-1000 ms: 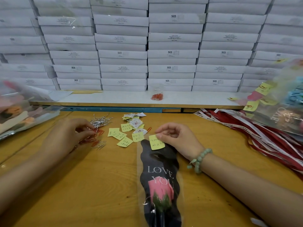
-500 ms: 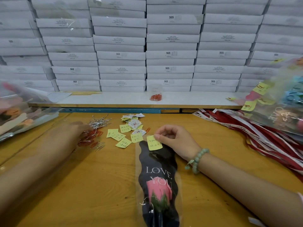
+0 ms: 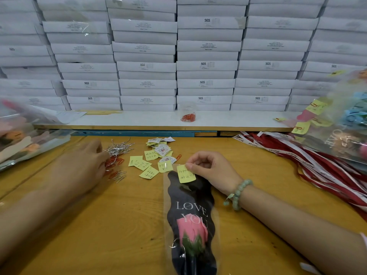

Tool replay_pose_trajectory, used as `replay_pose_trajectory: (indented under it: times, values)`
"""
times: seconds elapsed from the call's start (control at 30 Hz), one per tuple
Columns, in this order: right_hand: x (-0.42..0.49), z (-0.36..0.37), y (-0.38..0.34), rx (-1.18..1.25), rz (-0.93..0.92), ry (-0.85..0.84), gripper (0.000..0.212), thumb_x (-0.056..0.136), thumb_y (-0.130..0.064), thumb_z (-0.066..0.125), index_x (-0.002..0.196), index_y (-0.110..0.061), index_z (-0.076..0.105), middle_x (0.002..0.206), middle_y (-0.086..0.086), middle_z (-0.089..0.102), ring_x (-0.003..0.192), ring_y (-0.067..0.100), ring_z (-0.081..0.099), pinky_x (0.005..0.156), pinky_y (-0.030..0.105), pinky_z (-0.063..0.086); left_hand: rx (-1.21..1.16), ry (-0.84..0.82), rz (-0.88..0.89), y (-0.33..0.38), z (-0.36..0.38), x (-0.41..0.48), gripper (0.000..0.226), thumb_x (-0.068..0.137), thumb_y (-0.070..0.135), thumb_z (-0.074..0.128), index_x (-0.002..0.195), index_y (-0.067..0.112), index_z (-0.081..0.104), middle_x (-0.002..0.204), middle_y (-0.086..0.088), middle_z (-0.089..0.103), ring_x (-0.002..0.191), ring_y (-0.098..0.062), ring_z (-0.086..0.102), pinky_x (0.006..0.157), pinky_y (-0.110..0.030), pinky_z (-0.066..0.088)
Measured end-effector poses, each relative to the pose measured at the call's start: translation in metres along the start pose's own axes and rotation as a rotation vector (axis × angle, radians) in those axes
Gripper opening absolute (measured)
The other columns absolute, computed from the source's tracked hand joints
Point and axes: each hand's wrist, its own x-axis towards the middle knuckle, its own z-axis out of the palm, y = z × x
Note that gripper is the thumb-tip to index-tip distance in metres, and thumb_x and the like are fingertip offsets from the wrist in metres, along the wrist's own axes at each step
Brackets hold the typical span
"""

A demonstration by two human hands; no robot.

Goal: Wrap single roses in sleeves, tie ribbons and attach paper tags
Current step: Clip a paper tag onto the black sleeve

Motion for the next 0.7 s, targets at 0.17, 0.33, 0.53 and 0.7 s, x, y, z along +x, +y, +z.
replay_pose_trajectory:
  times: [0.17, 0.33, 0.53, 0.7]
  values:
    - [-0.001, 0.000, -0.001, -0.009, 0.006, -0.003, 0.007, 0.086, -0.017, 0.070, 0.080, -0.021, 0.069, 0.078, -0.002, 0.063, 0.075, 0.015, 0.055, 0.074, 0.029, 0.048, -0.229, -0.041, 0.140, 0.013, 0.002, 0.001, 0.034, 0.098, 0.021, 0.050, 0.131, 0.025, 0.059, 0.130, 0.008, 0.058, 0.124, -0.014, 0.046, 0.099, -0.031, 0.041]
    - [-0.002, 0.000, -0.002, -0.026, 0.006, -0.002, 0.007, 0.086, -0.018, 0.070, 0.080, -0.021, 0.069, 0.080, 0.002, 0.062, 0.075, 0.018, 0.053, 0.076, 0.034, 0.048, -0.350, -0.048, 0.115, 0.012, 0.014, 0.001, 0.023, 0.093, 0.013, 0.062, 0.112, 0.018, 0.073, 0.114, 0.003, 0.069, 0.111, -0.019, 0.059, 0.093, -0.030, 0.044]
    - [-0.002, 0.000, -0.003, -0.037, 0.010, -0.007, 0.005, 0.086, -0.019, 0.069, 0.081, -0.020, 0.069, 0.080, 0.002, 0.062, 0.074, 0.017, 0.053, 0.072, 0.029, 0.047, -0.436, 0.013, 0.080, 0.010, 0.018, 0.002, 0.015, 0.089, 0.011, 0.066, 0.100, 0.019, 0.072, 0.104, 0.006, 0.065, 0.099, -0.020, 0.061, 0.080, -0.036, 0.051]
    - [-0.002, 0.000, -0.002, -0.032, 0.003, -0.009, 0.007, 0.086, -0.018, 0.070, 0.080, -0.022, 0.069, 0.077, -0.002, 0.062, 0.072, 0.013, 0.054, 0.069, 0.022, 0.047, -0.408, 0.011, 0.084, 0.008, 0.029, 0.004, 0.029, 0.095, 0.009, 0.057, 0.119, 0.019, 0.069, 0.120, 0.003, 0.066, 0.117, -0.019, 0.054, 0.096, -0.034, 0.044]
